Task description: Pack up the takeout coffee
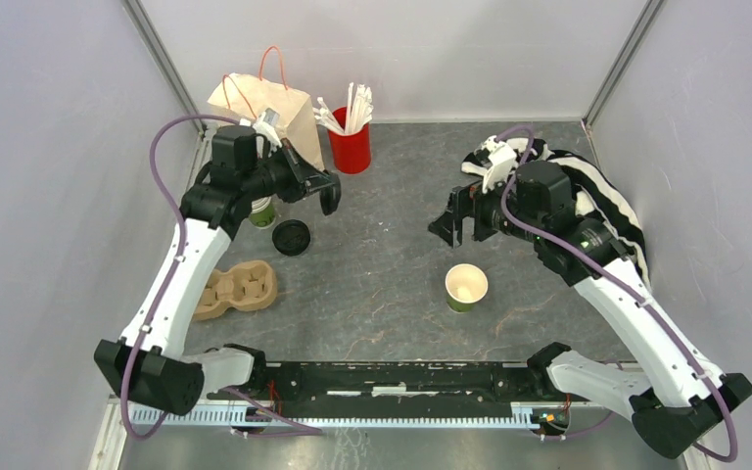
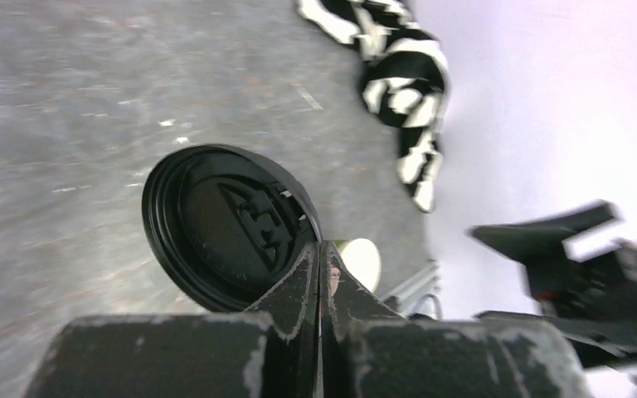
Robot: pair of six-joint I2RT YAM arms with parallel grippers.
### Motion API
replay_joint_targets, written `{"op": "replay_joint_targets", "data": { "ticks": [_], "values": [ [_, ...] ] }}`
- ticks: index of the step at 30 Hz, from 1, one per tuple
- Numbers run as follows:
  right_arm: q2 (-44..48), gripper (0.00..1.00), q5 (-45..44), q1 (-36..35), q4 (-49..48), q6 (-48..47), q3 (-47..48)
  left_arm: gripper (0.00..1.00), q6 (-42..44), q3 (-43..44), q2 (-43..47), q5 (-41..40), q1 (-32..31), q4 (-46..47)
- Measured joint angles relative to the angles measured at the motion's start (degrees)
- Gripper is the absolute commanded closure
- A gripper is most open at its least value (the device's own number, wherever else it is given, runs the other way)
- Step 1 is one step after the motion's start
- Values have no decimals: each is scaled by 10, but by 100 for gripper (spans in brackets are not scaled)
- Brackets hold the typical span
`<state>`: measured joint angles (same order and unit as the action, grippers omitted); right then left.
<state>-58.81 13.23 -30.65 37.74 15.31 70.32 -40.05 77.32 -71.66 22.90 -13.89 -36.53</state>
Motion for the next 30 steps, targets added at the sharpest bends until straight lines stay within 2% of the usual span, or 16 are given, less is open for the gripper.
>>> {"op": "replay_joint_targets", "data": {
  "ticks": [4, 10, 13, 15, 17, 19, 23, 26, 30],
  "values": [
    [-1, 2, 87, 0, -101, 96, -64, 98, -75, -53, 30, 81, -1, 89],
    [-19, 2, 192, 0, -311, 280, -157, 98, -157, -107, 47, 165, -1, 191],
    [-36, 2, 216, -1, -378, 336, -175, 98, -175, -122, 65, 186, -1, 203],
    [-43, 2, 215, 0, -369, 332, -168, 88, -165, -113, 67, 186, -2, 178],
    [-44, 2, 200, 1, -322, 305, -147, 81, -121, -80, 54, 151, -12, 108],
    [-37, 2, 172, 2, -275, 270, -125, 67, -70, -45, 31, 97, -36, 47],
    [10, 2, 103, 7, -187, 209, -118, 43, 0, -28, -16, -32, -151, -27],
    [51, 2, 42, 8, -122, 172, -117, 33, 11, -47, -59, -98, -241, -47],
    [96, 2, -19, 8, -58, 137, -101, 34, 18, -54, -148, -174, -334, -53]
  ]
}}
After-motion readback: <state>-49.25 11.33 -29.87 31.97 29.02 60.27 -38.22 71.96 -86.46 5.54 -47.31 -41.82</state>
